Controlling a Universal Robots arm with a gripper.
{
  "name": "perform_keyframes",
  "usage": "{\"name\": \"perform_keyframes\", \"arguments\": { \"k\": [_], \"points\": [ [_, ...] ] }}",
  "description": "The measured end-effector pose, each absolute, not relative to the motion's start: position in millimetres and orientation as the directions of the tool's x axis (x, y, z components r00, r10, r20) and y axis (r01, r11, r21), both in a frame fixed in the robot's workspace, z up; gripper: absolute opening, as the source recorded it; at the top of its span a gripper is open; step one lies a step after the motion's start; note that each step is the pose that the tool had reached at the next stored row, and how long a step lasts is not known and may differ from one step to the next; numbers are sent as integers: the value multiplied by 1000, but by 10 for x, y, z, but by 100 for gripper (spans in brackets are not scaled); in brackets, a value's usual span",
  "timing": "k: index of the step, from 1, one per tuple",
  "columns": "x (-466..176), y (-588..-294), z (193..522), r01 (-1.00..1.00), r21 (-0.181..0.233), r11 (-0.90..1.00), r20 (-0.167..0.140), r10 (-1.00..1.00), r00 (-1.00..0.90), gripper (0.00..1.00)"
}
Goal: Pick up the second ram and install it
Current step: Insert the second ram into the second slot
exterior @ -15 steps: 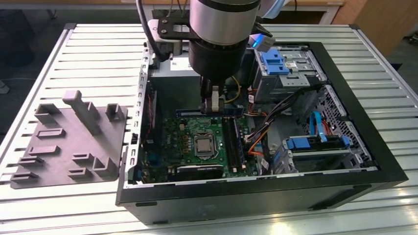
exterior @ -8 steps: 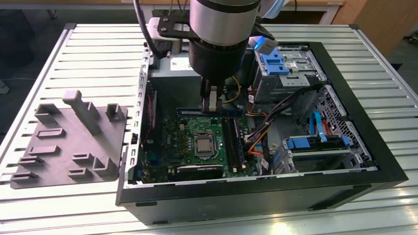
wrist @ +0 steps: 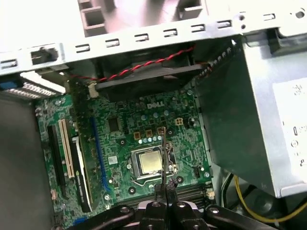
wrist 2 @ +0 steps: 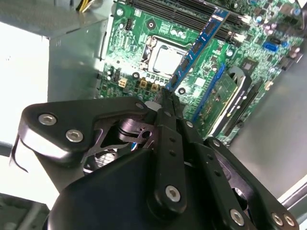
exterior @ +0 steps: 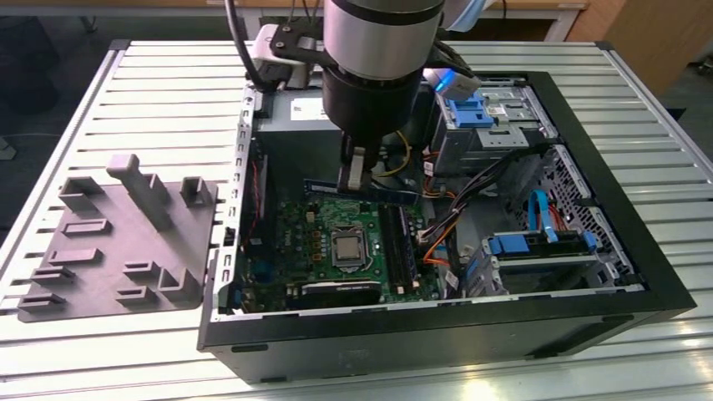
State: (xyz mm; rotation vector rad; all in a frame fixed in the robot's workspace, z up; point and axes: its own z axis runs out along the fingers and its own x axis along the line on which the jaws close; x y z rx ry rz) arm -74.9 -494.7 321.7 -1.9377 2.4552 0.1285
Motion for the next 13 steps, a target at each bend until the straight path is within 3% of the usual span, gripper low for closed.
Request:
{"name": "perform_keyframes", "arguments": {
  "k": [13],
  "points": [
    [-749,-4947,3196,-895,57,443,-60,-893,-446,12]
  ]
}}
